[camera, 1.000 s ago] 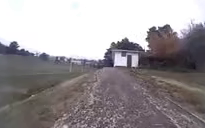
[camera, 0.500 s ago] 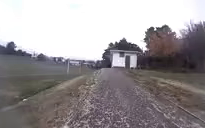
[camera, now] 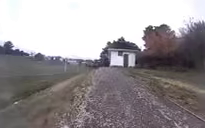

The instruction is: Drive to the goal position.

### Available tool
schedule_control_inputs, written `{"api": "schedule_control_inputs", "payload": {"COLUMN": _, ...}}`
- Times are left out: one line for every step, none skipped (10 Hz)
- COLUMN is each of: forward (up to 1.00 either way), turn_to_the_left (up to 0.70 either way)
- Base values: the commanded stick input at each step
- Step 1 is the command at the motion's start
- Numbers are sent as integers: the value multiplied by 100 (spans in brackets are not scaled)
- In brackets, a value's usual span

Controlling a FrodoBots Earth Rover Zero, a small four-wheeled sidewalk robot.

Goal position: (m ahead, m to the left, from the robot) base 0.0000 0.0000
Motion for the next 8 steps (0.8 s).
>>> {"api": "schedule_control_inputs", "payload": {"forward": 60, "turn_to_the_left": -15}}
{"api": "schedule_control_inputs", "payload": {"forward": 60, "turn_to_the_left": -15}}
{"api": "schedule_control_inputs", "payload": {"forward": 60, "turn_to_the_left": -15}}
{"api": "schedule_control_inputs", "payload": {"forward": 60, "turn_to_the_left": -15}}
{"api": "schedule_control_inputs", "payload": {"forward": 60, "turn_to_the_left": -15}}
{"api": "schedule_control_inputs", "payload": {"forward": 60, "turn_to_the_left": -15}}
{"api": "schedule_control_inputs", "payload": {"forward": 60, "turn_to_the_left": -14}}
{"api": "schedule_control_inputs", "payload": {"forward": 60, "turn_to_the_left": -13}}
